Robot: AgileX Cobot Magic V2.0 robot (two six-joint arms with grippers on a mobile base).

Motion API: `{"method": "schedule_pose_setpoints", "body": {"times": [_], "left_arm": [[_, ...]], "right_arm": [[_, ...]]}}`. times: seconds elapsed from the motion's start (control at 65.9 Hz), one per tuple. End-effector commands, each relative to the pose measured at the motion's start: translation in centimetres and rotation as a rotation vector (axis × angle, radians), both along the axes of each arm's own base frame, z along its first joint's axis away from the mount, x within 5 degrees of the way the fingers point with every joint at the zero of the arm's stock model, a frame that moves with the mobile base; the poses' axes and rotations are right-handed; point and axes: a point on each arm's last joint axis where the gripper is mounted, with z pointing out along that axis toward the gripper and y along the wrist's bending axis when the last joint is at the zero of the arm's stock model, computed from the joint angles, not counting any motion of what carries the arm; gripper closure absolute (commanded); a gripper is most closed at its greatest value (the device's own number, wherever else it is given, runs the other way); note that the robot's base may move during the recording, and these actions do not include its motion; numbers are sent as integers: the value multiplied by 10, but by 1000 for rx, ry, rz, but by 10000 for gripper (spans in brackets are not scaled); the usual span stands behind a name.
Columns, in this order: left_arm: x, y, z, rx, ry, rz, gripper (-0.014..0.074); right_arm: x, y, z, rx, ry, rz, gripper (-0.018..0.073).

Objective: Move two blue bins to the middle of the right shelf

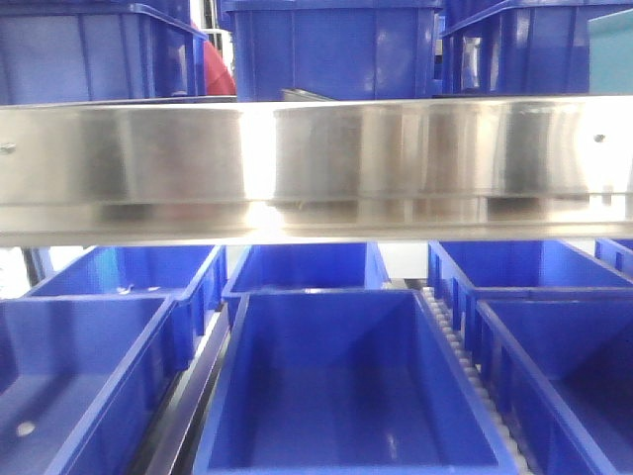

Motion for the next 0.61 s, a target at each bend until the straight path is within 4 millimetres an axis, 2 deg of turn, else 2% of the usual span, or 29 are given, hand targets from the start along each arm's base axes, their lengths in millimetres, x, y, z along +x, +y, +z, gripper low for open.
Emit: {"method": "schedule_pose_setpoints", "body": {"times": [0.0,0.592], "left_arm": [[-1,0,9,-27,-67,-8,707],[-1,0,10,-25,-67,-7,707]], "right_arm": [[-3,-2,10,-11,-65,4,721],[-3,-2,10,-11,-65,4,721]]}}
